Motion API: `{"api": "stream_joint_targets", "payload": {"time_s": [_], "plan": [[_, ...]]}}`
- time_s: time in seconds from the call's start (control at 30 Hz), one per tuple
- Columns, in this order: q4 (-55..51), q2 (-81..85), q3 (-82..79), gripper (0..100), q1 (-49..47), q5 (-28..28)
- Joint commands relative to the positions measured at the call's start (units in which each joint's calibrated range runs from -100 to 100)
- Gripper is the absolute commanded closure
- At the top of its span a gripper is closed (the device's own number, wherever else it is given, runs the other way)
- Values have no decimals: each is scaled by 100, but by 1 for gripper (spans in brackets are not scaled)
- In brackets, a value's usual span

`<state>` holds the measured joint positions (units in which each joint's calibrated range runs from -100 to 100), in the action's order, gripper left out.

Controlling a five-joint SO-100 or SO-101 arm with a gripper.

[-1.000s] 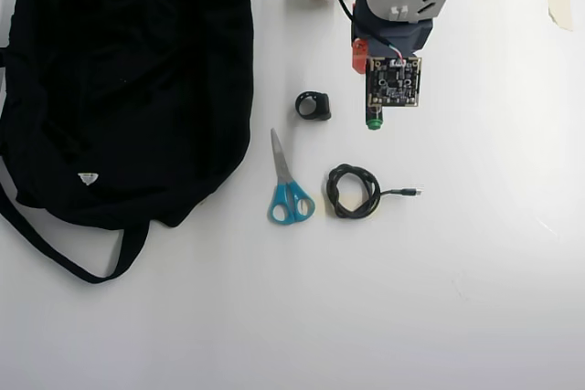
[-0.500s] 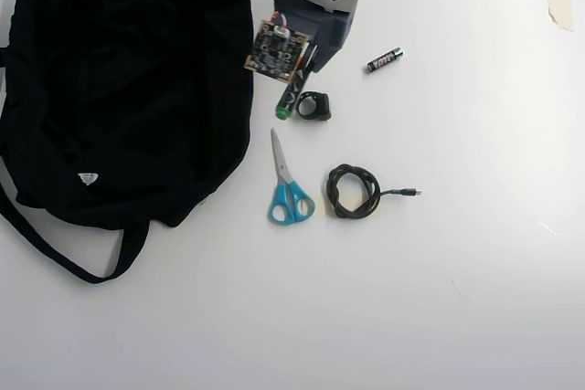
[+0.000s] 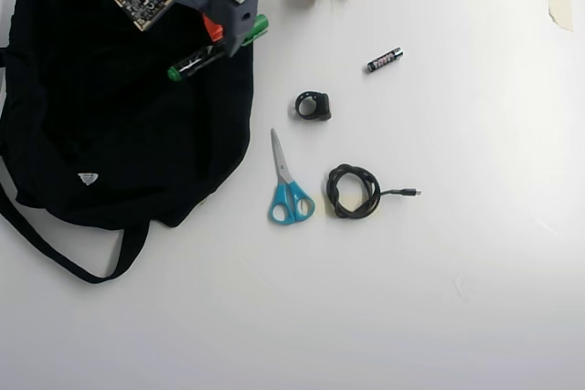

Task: Put the green marker into the black bag

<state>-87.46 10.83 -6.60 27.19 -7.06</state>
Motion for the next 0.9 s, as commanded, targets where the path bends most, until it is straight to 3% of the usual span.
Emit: {"api": "stream_joint_targets", "payload": {"time_s": [0.0,0.13,0.2,0.33,0.5,0.53,0.67,0.77,0.87], "plan": [[788,95,-597,98,580,155],[1192,-79,-678,98,1418,271],[1563,-1233,-382,98,1627,302],[1606,-3556,1927,98,1866,375],[1408,-3764,2439,98,2315,491],[1399,-3764,2430,97,2270,491],[1080,-3698,2367,74,2053,433],[150,-3299,2511,74,1470,318],[-435,-1988,2439,74,198,260]]}}
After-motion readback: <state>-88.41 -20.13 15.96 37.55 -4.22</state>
